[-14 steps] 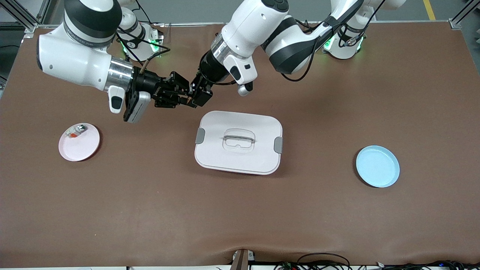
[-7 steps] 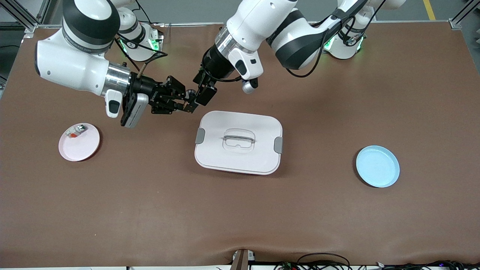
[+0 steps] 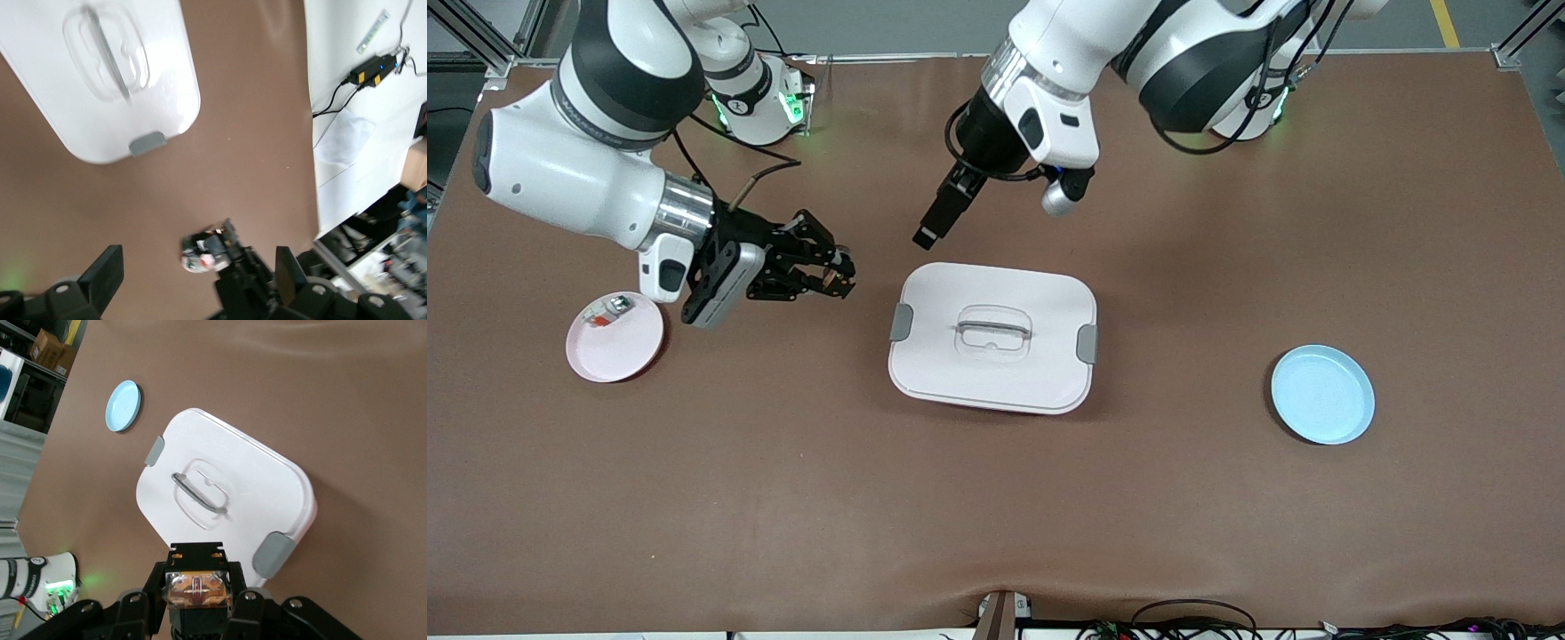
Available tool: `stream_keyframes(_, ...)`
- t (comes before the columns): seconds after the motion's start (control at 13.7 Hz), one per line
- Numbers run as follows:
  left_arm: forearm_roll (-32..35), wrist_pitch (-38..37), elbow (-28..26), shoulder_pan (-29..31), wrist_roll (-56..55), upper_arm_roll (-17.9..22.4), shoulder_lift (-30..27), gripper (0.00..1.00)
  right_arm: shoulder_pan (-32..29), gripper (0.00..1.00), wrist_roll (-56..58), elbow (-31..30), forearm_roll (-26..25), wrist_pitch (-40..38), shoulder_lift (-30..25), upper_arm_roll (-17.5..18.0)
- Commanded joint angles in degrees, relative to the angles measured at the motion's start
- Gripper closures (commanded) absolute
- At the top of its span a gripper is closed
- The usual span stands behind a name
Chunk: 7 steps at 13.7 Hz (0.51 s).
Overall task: Transfer orange switch to right arm and place
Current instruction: 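Open the left gripper and withdraw it while the right gripper pulls away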
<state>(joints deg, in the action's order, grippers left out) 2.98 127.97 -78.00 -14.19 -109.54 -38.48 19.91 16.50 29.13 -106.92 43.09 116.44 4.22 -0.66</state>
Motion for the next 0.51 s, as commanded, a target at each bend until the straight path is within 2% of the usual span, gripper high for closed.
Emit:
stream_keyframes(0.0,0.98,-4.90,-0.57,1.79,8.08,-0.10,-2.42,0.00,-3.22,1.00,5.21,1.71,-2.12,-2.79,1.49,0.48)
stream_keyframes(0.22,0.80,-10.88,-0.49,3.81,19.68,-0.37,-3.38,0.00,-4.89,1.00,7.07,1.80,-10.71,-3.06,2.11,0.48)
stream_keyframes(0.44,0.11,-16.50,-0.49,6.96,34.07,-0.28,-5.40,0.00,-7.43,1.00,13.12,1.71,-15.91,-5.51,2.11,0.48)
